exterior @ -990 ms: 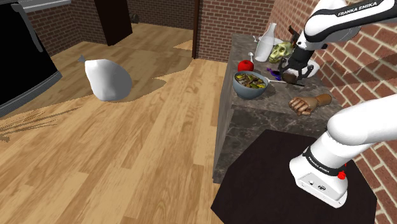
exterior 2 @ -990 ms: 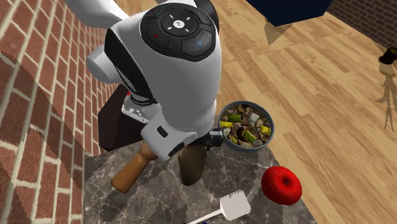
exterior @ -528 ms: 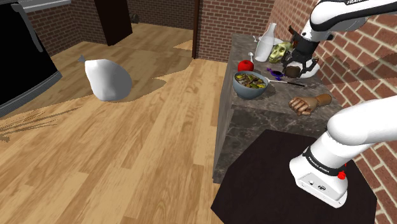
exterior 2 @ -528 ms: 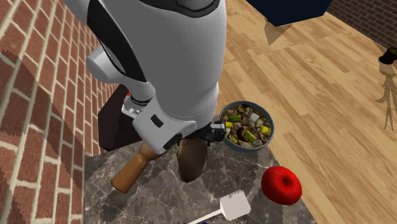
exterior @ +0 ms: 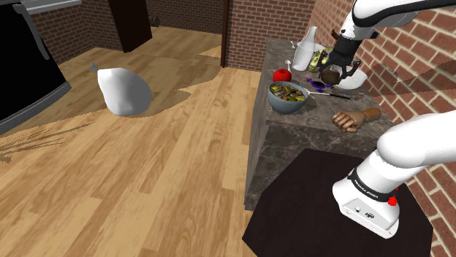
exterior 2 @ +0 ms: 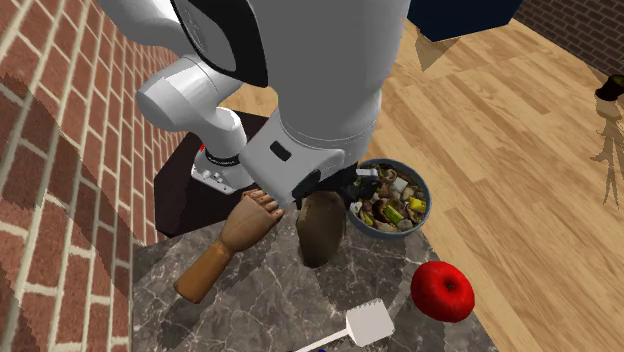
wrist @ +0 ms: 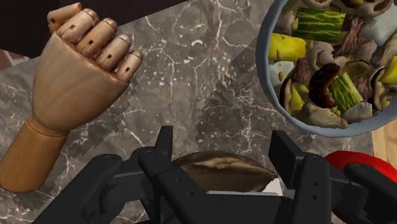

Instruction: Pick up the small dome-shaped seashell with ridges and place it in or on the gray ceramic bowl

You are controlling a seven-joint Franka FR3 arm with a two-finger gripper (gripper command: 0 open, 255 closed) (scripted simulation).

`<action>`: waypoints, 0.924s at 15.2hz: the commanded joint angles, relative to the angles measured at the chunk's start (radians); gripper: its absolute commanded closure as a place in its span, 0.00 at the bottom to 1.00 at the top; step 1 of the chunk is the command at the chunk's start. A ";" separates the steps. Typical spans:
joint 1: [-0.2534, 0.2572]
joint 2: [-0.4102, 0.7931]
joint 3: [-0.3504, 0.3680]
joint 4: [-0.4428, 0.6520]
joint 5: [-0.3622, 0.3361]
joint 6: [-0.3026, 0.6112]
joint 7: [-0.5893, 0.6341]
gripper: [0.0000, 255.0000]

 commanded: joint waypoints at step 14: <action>0.151 0.200 0.231 0.116 0.132 0.086 0.295 1.00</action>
